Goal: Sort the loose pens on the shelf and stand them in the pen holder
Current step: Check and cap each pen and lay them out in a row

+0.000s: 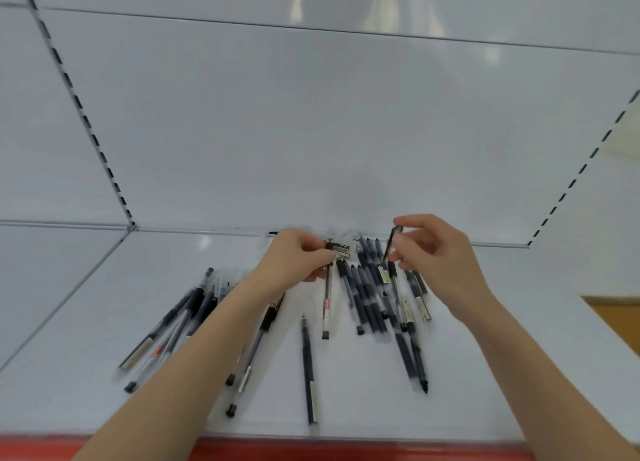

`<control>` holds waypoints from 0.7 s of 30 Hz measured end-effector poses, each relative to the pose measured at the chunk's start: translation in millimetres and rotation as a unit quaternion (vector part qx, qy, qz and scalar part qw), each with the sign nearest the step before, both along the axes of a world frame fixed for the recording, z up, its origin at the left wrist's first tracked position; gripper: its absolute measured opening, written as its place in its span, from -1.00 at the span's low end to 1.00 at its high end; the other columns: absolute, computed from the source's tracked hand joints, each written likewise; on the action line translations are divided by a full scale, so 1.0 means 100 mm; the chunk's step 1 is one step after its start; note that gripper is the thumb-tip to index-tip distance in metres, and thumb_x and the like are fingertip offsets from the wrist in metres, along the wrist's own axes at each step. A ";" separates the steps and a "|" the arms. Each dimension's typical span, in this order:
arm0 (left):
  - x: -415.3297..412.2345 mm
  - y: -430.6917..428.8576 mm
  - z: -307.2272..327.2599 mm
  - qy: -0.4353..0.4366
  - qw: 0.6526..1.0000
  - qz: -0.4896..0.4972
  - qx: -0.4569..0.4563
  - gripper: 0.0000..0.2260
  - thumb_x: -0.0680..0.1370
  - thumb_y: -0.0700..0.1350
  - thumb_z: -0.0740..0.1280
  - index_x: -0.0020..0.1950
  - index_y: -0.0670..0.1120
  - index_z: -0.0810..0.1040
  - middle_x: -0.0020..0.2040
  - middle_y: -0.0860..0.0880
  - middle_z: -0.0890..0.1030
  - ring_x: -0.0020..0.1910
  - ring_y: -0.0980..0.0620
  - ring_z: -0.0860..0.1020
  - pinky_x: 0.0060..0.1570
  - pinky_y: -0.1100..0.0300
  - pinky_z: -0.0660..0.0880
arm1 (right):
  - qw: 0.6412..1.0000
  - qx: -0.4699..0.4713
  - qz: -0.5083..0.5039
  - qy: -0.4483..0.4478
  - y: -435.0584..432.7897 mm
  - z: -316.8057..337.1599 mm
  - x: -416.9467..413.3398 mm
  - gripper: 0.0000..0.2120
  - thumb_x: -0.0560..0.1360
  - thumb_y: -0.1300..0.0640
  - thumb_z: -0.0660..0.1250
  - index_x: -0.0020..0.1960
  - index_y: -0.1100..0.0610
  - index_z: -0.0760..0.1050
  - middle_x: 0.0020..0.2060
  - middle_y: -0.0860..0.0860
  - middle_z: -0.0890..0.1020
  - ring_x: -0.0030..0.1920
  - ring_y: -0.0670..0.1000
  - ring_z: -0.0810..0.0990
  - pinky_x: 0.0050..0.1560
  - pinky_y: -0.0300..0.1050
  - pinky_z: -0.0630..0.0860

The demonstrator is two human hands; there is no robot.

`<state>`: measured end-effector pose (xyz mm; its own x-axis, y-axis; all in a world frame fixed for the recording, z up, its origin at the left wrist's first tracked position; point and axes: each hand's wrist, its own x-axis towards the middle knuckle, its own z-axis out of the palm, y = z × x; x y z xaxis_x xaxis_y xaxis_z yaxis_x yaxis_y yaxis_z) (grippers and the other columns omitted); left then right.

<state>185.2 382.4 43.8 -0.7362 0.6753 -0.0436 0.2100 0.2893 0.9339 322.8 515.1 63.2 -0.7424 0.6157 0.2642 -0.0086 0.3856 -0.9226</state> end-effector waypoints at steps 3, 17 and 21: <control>0.19 -0.14 0.10 -0.046 0.995 -0.004 0.091 -0.94 0.50 -0.22 0.33 -0.09 -0.15 0.59 -0.30 -0.01 0.55 -0.32 0.10 0.51 -0.17 0.21 0.51 | 0.995 -0.043 0.006 0.088 -0.11 0.16 -0.06 -0.80 0.49 0.29 0.30 -0.06 -0.01 0.53 -0.40 -0.06 0.66 -0.30 -0.11 0.65 -0.25 -0.33 0.55; 0.57 -0.52 0.23 0.022 0.985 0.000 0.170 -0.87 0.52 -0.21 0.30 -0.13 -0.02 0.60 -0.31 0.06 0.61 -0.36 0.18 0.57 -0.23 0.30 0.54 | 0.991 -0.006 0.116 0.073 -0.54 0.35 -0.13 -0.82 0.47 0.25 0.33 -0.05 -0.01 0.56 -0.26 -0.02 0.70 -0.22 -0.09 0.66 -0.15 -0.23 0.61; 0.61 -0.54 0.26 -0.023 0.975 0.045 0.216 -0.88 0.50 -0.28 0.31 -0.13 -0.08 0.57 -0.32 -0.02 0.59 -0.45 0.18 0.53 -0.33 0.33 0.55 | 0.991 0.007 0.098 0.089 -0.57 0.33 -0.14 -0.85 0.46 0.26 0.35 -0.06 0.04 0.57 -0.33 -0.10 0.68 -0.27 -0.12 0.65 -0.18 -0.26 0.60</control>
<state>246.4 328.9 69.3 -0.7975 0.5708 0.1955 0.1566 -0.1171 0.9807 309.0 458.2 96.5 -0.7885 0.4598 0.4084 -0.2461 0.3727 -0.8947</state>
